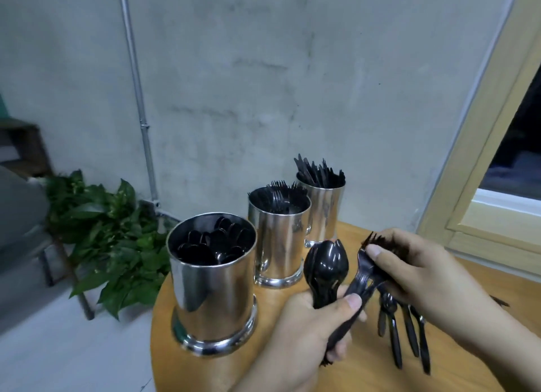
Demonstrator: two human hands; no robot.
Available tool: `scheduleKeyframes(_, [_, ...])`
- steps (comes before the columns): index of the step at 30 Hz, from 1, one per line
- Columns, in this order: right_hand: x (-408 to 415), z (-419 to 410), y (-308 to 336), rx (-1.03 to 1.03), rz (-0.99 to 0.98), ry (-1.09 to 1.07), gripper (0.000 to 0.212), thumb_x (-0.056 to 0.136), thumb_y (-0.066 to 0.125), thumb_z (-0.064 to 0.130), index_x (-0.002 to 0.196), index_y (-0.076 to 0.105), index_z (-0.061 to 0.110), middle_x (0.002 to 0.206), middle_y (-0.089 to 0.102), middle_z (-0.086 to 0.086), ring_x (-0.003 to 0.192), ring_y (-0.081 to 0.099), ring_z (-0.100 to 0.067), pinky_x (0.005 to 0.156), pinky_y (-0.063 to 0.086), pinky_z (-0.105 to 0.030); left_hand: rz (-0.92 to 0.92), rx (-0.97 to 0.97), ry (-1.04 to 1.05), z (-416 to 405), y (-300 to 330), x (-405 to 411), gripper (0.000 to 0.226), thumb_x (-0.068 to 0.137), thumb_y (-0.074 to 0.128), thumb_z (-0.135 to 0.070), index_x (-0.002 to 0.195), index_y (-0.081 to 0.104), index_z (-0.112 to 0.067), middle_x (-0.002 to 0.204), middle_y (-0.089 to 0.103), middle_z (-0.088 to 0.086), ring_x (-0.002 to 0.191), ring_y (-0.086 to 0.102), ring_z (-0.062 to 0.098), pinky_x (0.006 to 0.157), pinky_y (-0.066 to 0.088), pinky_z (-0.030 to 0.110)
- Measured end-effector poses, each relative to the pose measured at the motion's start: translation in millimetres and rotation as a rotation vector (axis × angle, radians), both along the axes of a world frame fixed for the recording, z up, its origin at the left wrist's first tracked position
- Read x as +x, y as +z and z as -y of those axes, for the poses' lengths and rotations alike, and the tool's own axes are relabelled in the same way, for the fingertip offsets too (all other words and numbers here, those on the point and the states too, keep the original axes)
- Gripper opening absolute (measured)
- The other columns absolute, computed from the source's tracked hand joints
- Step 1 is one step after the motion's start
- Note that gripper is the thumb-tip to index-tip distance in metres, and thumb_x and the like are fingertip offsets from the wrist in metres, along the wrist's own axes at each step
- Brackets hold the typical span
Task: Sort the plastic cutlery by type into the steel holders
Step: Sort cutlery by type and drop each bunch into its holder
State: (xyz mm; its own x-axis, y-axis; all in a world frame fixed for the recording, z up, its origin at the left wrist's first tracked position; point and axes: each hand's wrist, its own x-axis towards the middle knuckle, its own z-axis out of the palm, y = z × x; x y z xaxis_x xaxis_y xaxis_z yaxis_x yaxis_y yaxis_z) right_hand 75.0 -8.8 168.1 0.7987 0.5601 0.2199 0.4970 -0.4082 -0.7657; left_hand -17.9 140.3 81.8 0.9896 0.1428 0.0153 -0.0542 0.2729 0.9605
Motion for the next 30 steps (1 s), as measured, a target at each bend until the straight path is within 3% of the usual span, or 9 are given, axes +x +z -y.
scheduleKeyframes(5, [-18.6, -25.3, 36.8, -0.002, 0.064, 0.061, 0.027, 0.094, 0.058, 0.041, 0.080, 0.066, 0.020, 0.055, 0.058, -0.002, 0.046, 0.047, -0.012, 0.044, 0.034, -0.018, 0.093, 0.129, 0.105, -24.5, 37.4, -26.7, 0.029, 0.098, 0.062, -0.042, 0.091, 0.077, -0.018, 0.082, 0.073, 0.018, 0.049, 0.053, 0.018, 0.045, 0.037, 0.025])
scheduleKeyframes(10, [-10.2, -47.5, 78.6, 0.187, 0.321, -0.095, 0.028, 0.098, 0.058, 0.040, 0.087, 0.068, 0.016, 0.059, 0.063, -0.004, 0.046, 0.048, -0.008, 0.044, 0.035, -0.019, 0.148, 0.262, 0.449, -56.2, 82.5, -44.9, 0.027, 0.102, 0.059, -0.038, 0.092, 0.075, -0.019, 0.077, 0.078, -0.003, 0.058, 0.069, 0.019, 0.057, 0.058, 0.036])
scheduleKeyframes(13, [9.3, -71.9, 96.0, 0.224, 0.451, -0.184, 0.026, 0.100, 0.056, 0.036, 0.088, 0.065, 0.015, 0.060, 0.062, -0.002, 0.043, 0.046, -0.005, 0.048, 0.037, -0.027, 0.219, 0.190, 0.619, -92.2, 98.5, -52.4, 0.029, 0.100, 0.062, -0.033, 0.081, 0.073, -0.014, 0.053, 0.053, -0.002, 0.044, 0.047, 0.017, 0.043, 0.039, 0.028])
scheduleKeyframes(16, [32.2, -109.7, 95.8, 0.156, 0.546, -0.172, 0.021, 0.101, 0.057, 0.032, 0.093, 0.065, 0.014, 0.068, 0.065, -0.004, 0.061, 0.062, -0.016, 0.061, 0.046, -0.037, 0.173, 0.120, 0.559, -123.7, 108.5, -57.0, 0.025, 0.100, 0.063, -0.031, 0.089, 0.066, -0.009, 0.052, 0.031, -0.007, 0.044, 0.025, 0.011, 0.043, 0.019, 0.025])
scheduleKeyframes(18, [45.0, -136.4, 90.4, 0.097, 0.606, -0.135, 0.023, 0.102, 0.056, 0.029, 0.095, 0.064, 0.008, 0.073, 0.065, -0.007, 0.070, 0.063, -0.029, 0.062, 0.043, -0.037, 0.142, 0.123, 0.514, -138.3, 110.2, -58.1, 0.023, 0.100, 0.064, -0.031, 0.092, 0.063, -0.009, 0.053, 0.028, -0.008, 0.044, 0.022, 0.010, 0.043, 0.017, 0.025])
scheduleKeyframes(21, [54.8, -170.4, 85.7, 0.015, 0.637, -0.074, 0.019, 0.103, 0.055, 0.025, 0.094, 0.063, 0.010, 0.071, 0.057, 0.000, 0.070, 0.054, -0.027, 0.059, 0.028, -0.030, 0.129, 0.122, 0.510, -152.9, 106.8, -61.2, 0.022, 0.100, 0.063, -0.030, 0.092, 0.061, -0.010, 0.053, 0.028, -0.008, 0.042, 0.023, 0.008, 0.041, 0.018, 0.022])
scheduleKeyframes(26, [76.0, -206.0, 63.6, -0.282, 0.621, -0.053, 0.024, 0.103, 0.051, 0.027, 0.087, 0.059, 0.012, 0.076, 0.054, -0.003, 0.080, 0.055, -0.032, 0.064, 0.035, -0.036, 0.121, 0.095, 0.534, -167.9, 97.2, -63.2, 0.021, 0.100, 0.064, -0.030, 0.090, 0.062, -0.011, 0.055, 0.027, -0.005, 0.042, 0.024, 0.009, 0.040, 0.019, 0.022])
scheduleKeyframes(28, [83.0, -212.2, 44.6, -0.513, 0.625, -0.014, 0.030, 0.104, 0.048, 0.036, 0.087, 0.060, 0.015, 0.090, 0.056, -0.006, 0.097, 0.056, -0.035, 0.075, 0.043, -0.039, 0.116, 0.088, 0.521, -171.0, 94.1, -61.4, 0.021, 0.099, 0.064, -0.030, 0.090, 0.062, -0.011, 0.055, 0.027, -0.004, 0.042, 0.024, 0.009, 0.039, 0.020, 0.022])
scheduleKeyframes(30, [84.7, -210.0, 30.5, -0.718, 0.614, -0.014, 0.042, 0.103, 0.039, 0.052, 0.109, 0.063, 0.017, 0.114, 0.054, -0.007, 0.116, 0.047, -0.033, 0.090, 0.039, -0.044, 0.110, 0.096, 0.495, -172.6, 91.5, -59.2, 0.021, 0.100, 0.064, -0.029, 0.089, 0.062, -0.011, 0.055, 0.027, -0.004, 0.041, 0.024, 0.009, 0.039, 0.021, 0.021])
